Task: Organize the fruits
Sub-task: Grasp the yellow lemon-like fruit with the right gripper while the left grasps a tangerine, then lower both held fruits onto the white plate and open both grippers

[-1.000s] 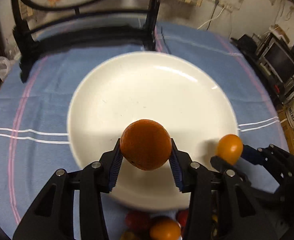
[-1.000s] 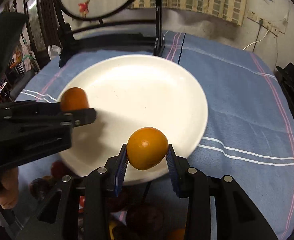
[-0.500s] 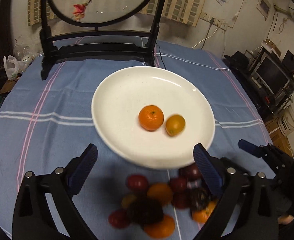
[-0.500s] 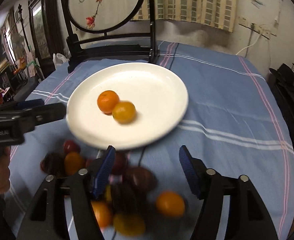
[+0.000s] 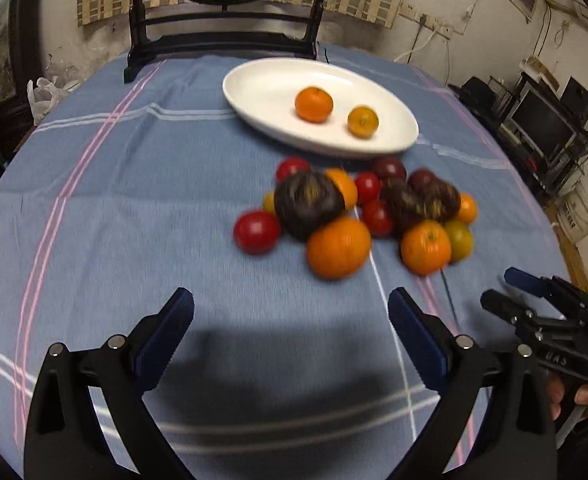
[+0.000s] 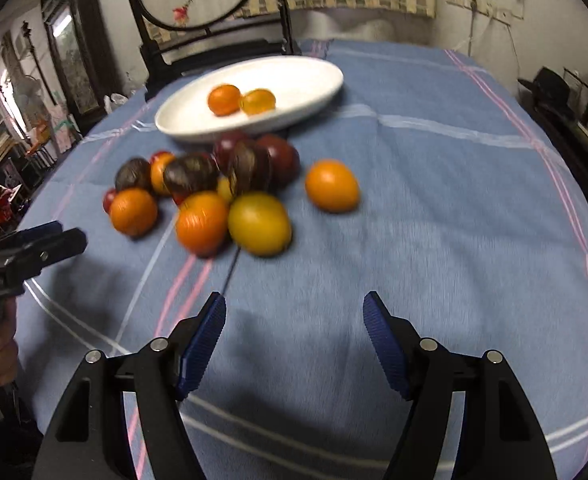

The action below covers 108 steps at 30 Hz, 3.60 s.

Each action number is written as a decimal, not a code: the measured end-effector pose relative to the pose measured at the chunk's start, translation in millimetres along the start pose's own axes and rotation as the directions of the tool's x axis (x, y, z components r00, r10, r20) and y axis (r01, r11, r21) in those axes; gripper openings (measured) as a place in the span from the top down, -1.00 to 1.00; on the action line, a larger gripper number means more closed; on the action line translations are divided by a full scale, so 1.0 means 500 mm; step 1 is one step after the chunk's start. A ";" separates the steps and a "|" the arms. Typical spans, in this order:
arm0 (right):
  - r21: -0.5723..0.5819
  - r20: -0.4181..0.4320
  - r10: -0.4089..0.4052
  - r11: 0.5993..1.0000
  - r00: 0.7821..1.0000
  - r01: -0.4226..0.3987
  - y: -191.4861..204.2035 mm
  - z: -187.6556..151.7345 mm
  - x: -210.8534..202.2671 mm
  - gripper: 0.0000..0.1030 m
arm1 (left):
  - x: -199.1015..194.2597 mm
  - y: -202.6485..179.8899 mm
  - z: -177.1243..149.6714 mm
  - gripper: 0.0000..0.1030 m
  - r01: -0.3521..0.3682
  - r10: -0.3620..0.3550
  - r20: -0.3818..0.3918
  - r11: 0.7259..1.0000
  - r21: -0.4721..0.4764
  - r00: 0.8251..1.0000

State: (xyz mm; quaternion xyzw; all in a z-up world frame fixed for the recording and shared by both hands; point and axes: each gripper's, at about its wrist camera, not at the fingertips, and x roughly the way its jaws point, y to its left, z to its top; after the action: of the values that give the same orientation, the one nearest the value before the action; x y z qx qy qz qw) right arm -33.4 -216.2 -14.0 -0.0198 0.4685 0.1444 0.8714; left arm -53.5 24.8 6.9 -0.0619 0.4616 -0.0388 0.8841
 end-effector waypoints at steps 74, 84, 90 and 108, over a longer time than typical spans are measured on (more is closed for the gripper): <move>0.063 0.115 0.164 0.983 0.980 -0.172 -0.034 0.062 0.020 0.27 | -0.031 -0.034 0.031 0.23 -0.039 0.039 0.077 0.999 -0.003 0.996; -0.027 0.201 0.186 0.982 0.962 -0.184 0.012 0.132 -0.050 0.28 | -0.032 -0.014 0.152 0.23 -0.059 0.054 0.096 0.997 0.051 0.994; -0.098 0.179 0.111 0.991 0.977 -0.095 0.032 0.242 -0.009 0.27 | 0.010 -0.003 0.259 0.23 -0.040 0.037 0.092 0.999 0.026 0.995; -0.153 0.112 0.043 0.988 0.993 -0.025 0.043 0.364 0.165 -0.45 | 0.208 0.011 0.376 -0.54 -0.129 0.129 0.004 0.992 0.000 0.992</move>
State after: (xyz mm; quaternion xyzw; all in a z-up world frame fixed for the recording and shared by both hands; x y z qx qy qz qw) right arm 150.9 -145.3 22.4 -0.0696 0.4057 0.1953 0.8902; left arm 160.3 31.1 28.4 -0.0319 0.4630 0.0186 0.8856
